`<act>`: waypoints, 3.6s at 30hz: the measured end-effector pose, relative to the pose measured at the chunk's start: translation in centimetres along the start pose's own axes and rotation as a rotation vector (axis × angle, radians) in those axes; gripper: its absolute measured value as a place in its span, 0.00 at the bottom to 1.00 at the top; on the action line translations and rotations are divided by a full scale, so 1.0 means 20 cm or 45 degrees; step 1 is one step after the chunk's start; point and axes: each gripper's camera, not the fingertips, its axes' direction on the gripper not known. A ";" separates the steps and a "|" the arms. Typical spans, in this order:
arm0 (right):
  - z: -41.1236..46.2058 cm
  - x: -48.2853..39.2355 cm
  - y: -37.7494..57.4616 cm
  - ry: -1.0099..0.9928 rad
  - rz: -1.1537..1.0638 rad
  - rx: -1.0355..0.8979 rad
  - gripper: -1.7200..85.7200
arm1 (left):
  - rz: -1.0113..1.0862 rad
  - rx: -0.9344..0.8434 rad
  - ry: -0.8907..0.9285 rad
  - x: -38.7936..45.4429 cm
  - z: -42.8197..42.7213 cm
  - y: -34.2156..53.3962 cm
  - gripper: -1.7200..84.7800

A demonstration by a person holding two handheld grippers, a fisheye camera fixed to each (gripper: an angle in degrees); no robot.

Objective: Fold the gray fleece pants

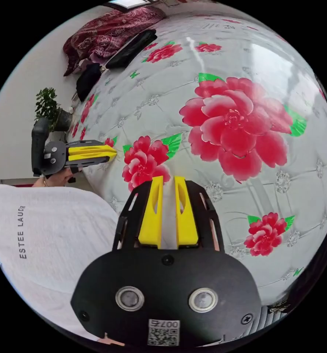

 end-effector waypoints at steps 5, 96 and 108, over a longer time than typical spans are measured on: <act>-0.67 0.15 0.36 0.341 0.219 0.516 0.09 | 0.041 0.013 -0.219 0.17 0.04 0.01 0.01; 0.46 -1.31 -0.33 -0.044 -0.828 -0.030 0.05 | -1.313 0.113 -0.389 -1.89 -0.82 1.18 0.04; -0.48 0.73 -0.26 0.400 0.436 0.560 0.08 | -1.028 0.254 -0.053 -0.84 -0.80 0.93 0.15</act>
